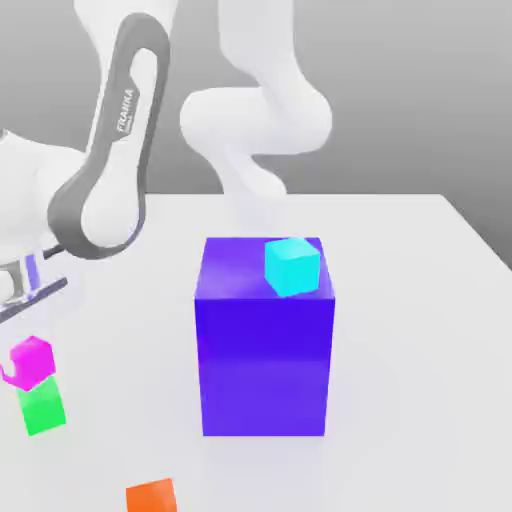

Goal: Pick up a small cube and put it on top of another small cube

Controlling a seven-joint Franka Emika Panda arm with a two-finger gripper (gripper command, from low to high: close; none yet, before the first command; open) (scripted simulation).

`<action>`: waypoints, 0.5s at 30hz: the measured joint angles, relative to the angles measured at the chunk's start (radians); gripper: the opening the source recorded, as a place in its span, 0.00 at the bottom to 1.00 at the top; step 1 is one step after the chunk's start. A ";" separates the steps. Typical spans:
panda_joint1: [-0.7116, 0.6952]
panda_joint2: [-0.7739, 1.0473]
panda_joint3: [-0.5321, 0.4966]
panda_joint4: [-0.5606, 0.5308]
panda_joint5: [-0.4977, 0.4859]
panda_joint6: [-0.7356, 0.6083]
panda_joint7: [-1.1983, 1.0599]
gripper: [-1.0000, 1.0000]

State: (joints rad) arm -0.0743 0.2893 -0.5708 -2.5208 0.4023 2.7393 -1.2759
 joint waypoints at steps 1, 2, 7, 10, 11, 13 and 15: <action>-0.014 0.016 0.017 0.002 0.024 0.011 -0.017 1.00; -0.014 0.016 0.017 0.002 0.024 0.010 -0.017 1.00; -0.021 0.024 0.027 0.003 0.035 0.016 -0.025 1.00; 0.016 -0.023 -0.022 -0.003 -0.035 -0.012 0.025 1.00; 0.030 -0.047 -0.043 -0.005 -0.070 -0.026 0.051 1.00; 0.055 -0.095 -0.080 -0.011 -0.142 -0.057 0.102 1.00; 0.066 -0.143 -0.104 -0.017 -0.211 -0.088 0.152 1.00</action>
